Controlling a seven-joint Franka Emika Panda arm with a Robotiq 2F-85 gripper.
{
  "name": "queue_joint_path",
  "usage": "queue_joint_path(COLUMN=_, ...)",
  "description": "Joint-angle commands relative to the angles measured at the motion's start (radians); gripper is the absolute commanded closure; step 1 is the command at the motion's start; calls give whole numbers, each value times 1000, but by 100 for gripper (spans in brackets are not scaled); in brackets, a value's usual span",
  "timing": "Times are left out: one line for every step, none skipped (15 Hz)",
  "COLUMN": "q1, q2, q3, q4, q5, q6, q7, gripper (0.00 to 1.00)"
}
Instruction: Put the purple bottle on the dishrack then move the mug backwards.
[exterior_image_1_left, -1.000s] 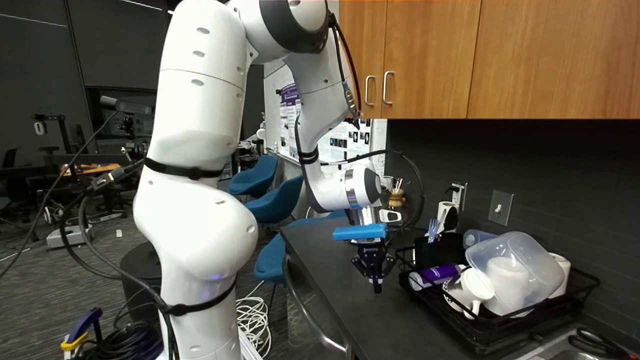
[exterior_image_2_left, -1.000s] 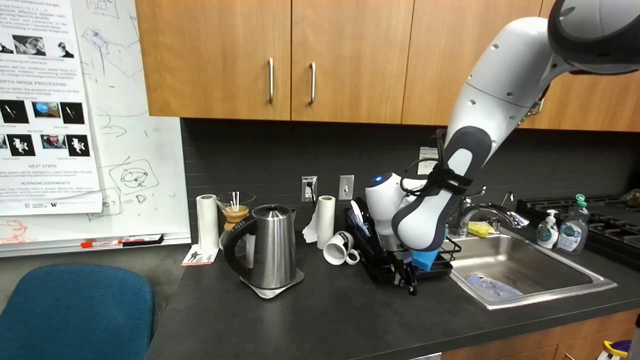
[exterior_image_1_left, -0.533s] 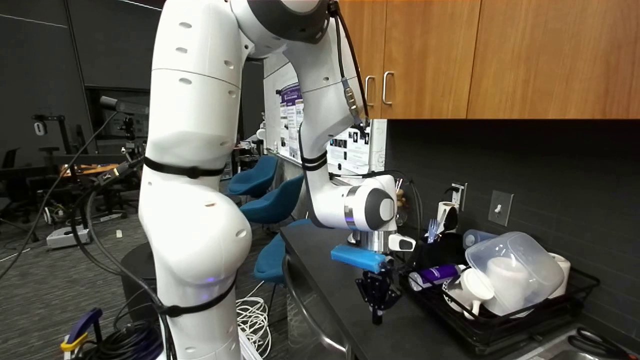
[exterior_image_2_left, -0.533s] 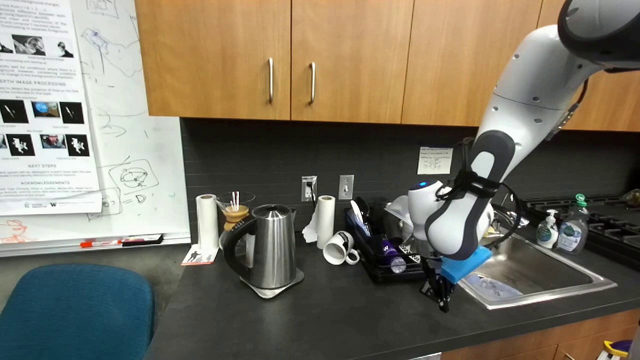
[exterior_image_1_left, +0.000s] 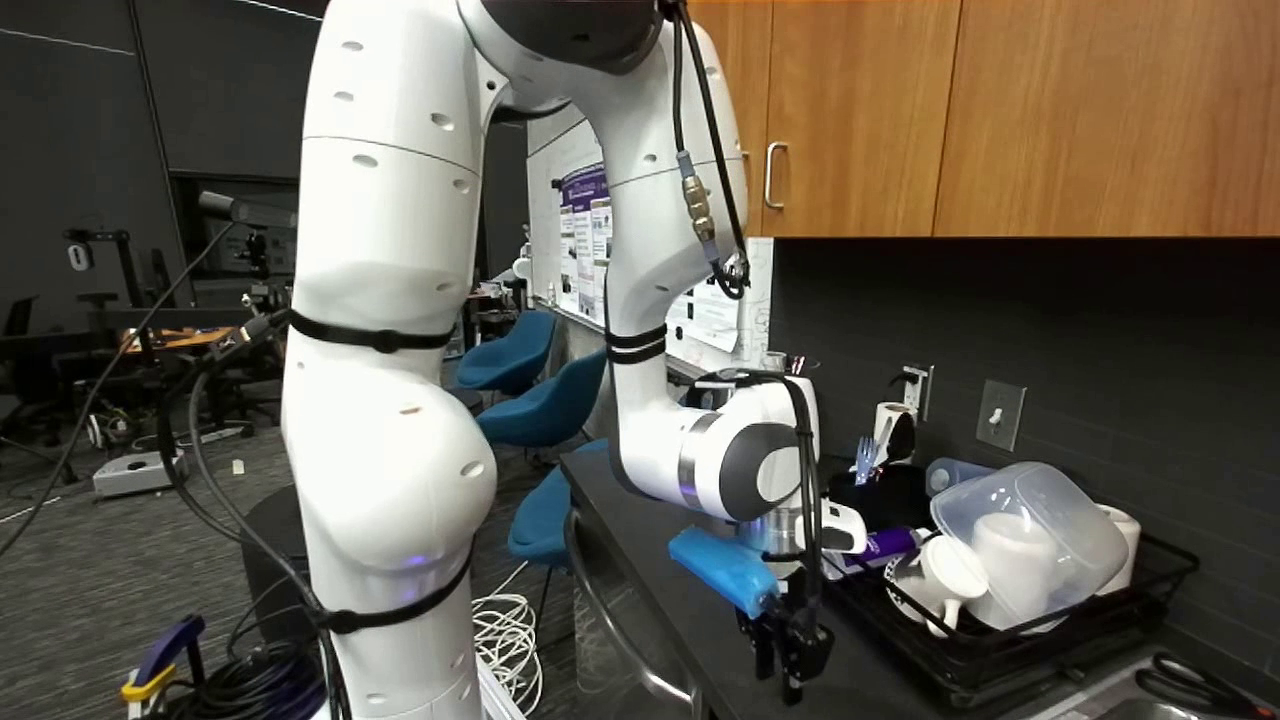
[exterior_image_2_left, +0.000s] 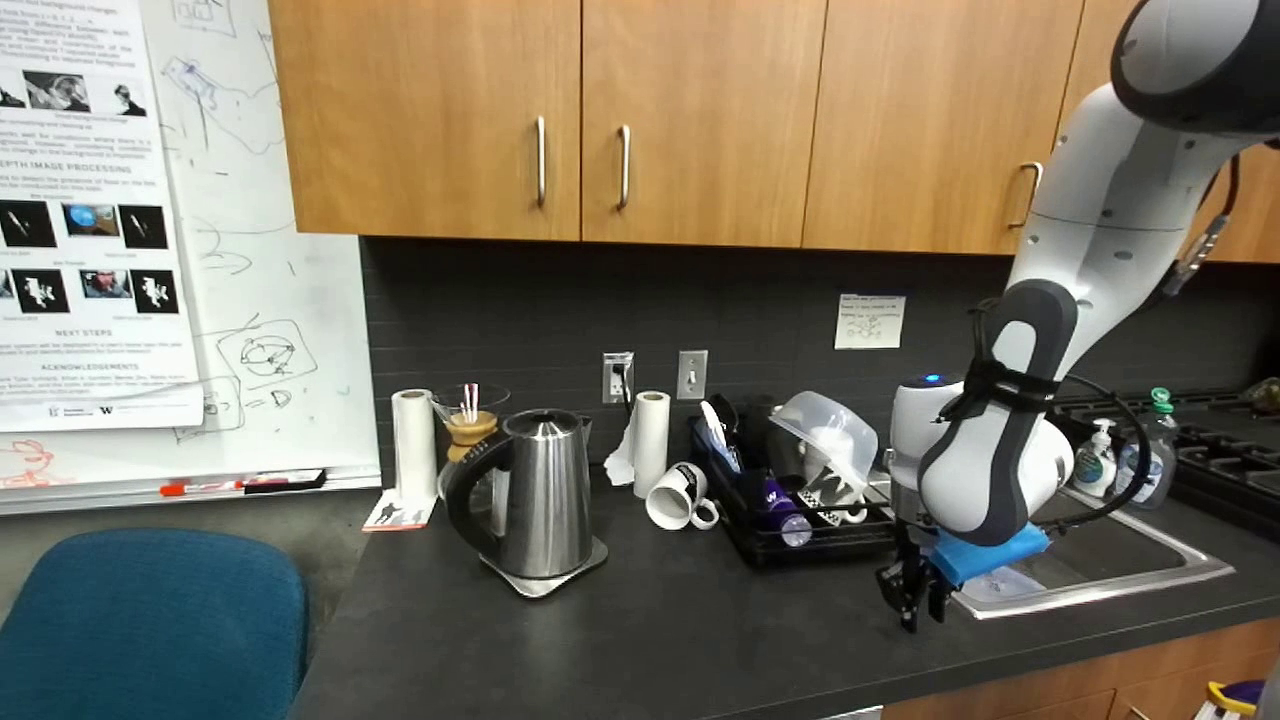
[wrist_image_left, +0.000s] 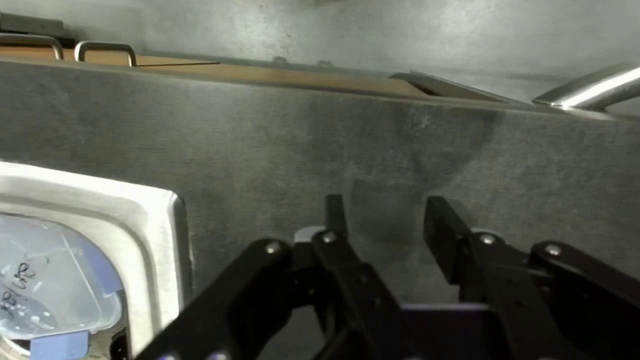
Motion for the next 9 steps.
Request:
queue_joint_path(q1=29, q2=20, q3=-51, q4=3, q5=-11, q6=55, q7=9, gripper=22)
queue_joint_path(q1=34, q2=26, q3=-57, q4=5, q5=-2, q6=60, q7=6, gripper=16)
queue_joint_path(q1=35, q2=26, q3=-55, q4=6, q5=14, q6=59, q7=-4, gripper=8)
queue_joint_path(q1=38, q2=25, q3=-55, q4=6, q5=24, q6=61, q7=-8, gripper=2)
queue_joint_path(q1=43, q2=22, q3=-58, q4=6, q5=26, q6=56, q7=-7, gripper=1)
queue_joint_path(q1=41, q2=17, q3=-54, q4=8, q5=33, q6=37, q7=-20, gripper=13)
queue_joint_path(q1=44, q2=17, q3=-56, q4=8, q5=33, q6=37, q7=-20, gripper=7)
queue_joint_path(q1=46, q2=17, q3=-56, q4=8, q5=33, q6=37, q7=-19, gripper=1)
queue_joint_path(q1=47, q2=18, q3=-56, q4=9, q5=34, q6=37, q7=-19, gripper=0)
